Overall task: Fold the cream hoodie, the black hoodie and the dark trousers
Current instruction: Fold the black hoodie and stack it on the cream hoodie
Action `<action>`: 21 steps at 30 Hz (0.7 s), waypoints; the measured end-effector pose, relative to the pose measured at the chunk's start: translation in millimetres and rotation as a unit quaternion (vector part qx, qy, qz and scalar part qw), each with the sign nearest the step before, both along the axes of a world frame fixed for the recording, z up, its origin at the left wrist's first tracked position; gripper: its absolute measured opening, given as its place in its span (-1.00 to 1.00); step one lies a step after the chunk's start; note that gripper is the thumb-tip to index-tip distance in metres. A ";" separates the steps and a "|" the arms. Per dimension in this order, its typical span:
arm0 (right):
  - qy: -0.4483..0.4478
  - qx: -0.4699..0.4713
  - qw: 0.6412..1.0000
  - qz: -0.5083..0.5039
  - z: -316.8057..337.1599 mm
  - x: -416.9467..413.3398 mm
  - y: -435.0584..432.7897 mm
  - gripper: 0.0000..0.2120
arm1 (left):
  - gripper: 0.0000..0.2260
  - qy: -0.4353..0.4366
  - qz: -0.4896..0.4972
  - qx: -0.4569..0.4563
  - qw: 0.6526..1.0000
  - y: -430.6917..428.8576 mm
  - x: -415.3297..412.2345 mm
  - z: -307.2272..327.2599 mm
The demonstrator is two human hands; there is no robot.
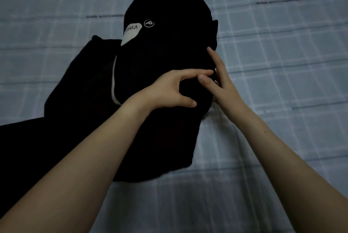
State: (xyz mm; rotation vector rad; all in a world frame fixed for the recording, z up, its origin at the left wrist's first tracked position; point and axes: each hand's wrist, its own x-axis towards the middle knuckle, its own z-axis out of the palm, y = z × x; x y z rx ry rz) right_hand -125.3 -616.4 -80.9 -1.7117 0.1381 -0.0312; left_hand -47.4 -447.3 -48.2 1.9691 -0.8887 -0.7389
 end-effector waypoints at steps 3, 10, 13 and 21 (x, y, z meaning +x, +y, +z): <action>0.011 0.001 1.000 -0.005 1.9 -1.0 0.4 -0.41 | -0.27 0.016 -0.018 0.003 1.000 2.9 3.4 4.3; 0.056 0.063 0.996 -0.017 11.2 1.4 0.2 -0.66 | -0.49 0.136 0.058 -0.092 0.985 8.1 6.6 25.9; 0.073 0.113 0.990 -0.040 16.5 2.6 -1.6 -0.70 | -0.57 0.040 0.166 -0.110 0.979 10.7 0.1 19.5; 0.012 0.018 1.000 -0.020 7.3 -6.7 -4.5 -0.87 | -0.74 -0.364 0.205 -0.007 0.908 32.8 26.5 61.9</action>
